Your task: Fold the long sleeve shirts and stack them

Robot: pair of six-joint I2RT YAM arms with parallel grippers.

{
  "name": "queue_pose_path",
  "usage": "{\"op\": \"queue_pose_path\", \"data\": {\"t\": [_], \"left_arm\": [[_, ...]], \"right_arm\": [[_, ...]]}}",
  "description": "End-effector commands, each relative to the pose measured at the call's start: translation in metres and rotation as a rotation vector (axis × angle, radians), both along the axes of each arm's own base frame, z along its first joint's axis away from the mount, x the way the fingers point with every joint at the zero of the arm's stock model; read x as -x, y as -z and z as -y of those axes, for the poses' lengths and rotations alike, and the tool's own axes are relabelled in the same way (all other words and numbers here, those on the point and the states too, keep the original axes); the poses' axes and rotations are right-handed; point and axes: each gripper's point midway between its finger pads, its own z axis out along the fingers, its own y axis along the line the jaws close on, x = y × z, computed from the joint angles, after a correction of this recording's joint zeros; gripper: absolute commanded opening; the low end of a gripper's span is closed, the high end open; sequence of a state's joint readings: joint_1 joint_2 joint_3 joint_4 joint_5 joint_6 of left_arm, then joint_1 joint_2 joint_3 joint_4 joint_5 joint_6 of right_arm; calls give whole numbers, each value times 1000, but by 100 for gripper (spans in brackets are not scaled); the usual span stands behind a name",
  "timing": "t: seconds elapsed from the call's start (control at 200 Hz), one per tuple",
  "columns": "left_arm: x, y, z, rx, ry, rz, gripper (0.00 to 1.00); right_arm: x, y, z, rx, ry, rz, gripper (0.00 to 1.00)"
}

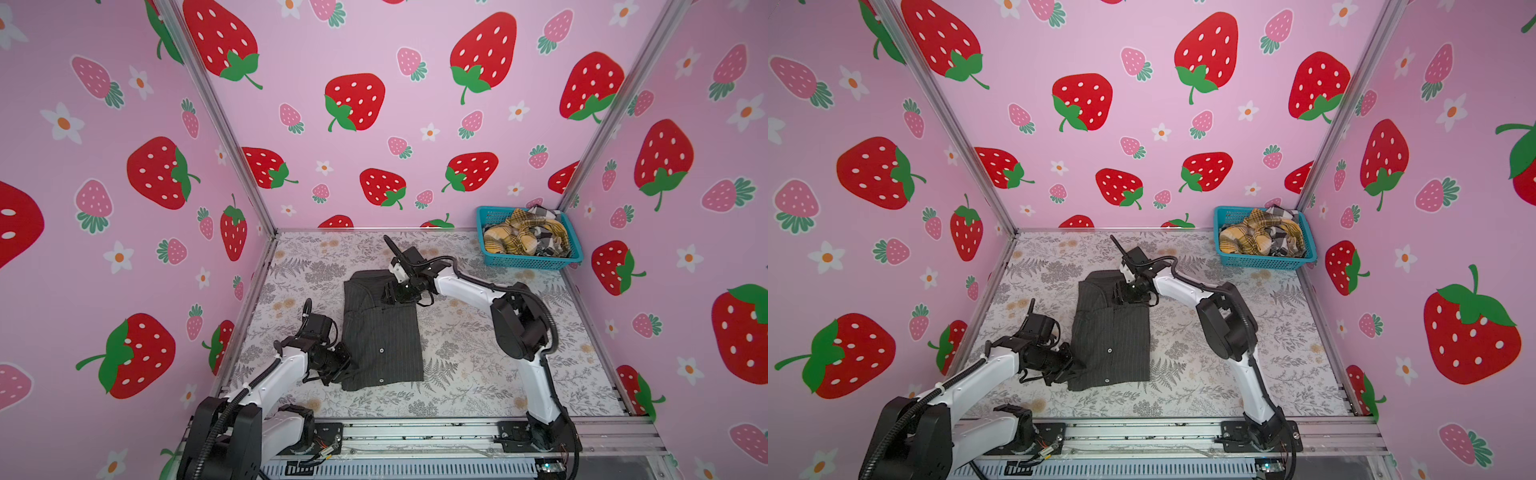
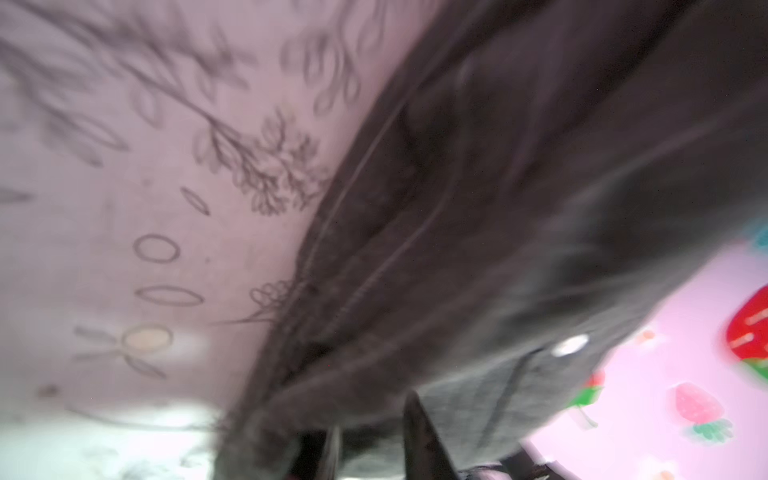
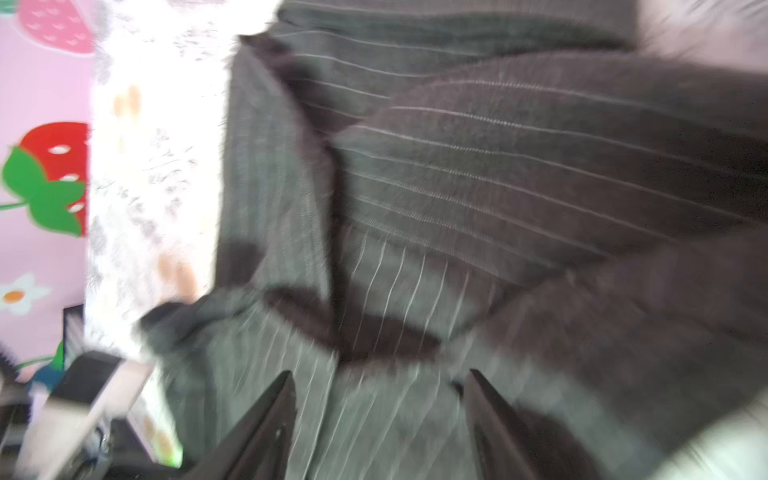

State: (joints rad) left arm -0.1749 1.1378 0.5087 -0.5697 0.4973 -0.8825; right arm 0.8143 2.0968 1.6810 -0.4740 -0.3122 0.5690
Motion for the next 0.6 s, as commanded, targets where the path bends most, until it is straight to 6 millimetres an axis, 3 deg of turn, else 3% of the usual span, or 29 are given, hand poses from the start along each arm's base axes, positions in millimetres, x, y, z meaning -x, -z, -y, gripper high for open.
{"op": "queue_pose_path", "data": {"t": [0.0, 0.095, 0.2, 0.325, 0.43, 0.595], "left_arm": [[-28, -39, -3, -32, 4, 97, 44], [-42, -57, -5, -24, 5, 138, 48], [-62, -55, -6, 24, -17, 150, 46], [-97, -44, -2, 91, -25, 158, 32], [-125, -35, -11, 75, -44, 165, 22], [-146, -13, -34, 3, -90, 109, 14]], "right_arm": [[22, -32, 31, 27, -10, 75, 68], [46, -23, 58, 76, -4, 76, 66], [67, -9, 73, 122, -7, 58, 63], [87, 6, 70, 139, -29, 35, 57], [102, 17, 60, 121, -52, 4, 54], [112, 32, 53, 161, -69, -5, 53]]}}
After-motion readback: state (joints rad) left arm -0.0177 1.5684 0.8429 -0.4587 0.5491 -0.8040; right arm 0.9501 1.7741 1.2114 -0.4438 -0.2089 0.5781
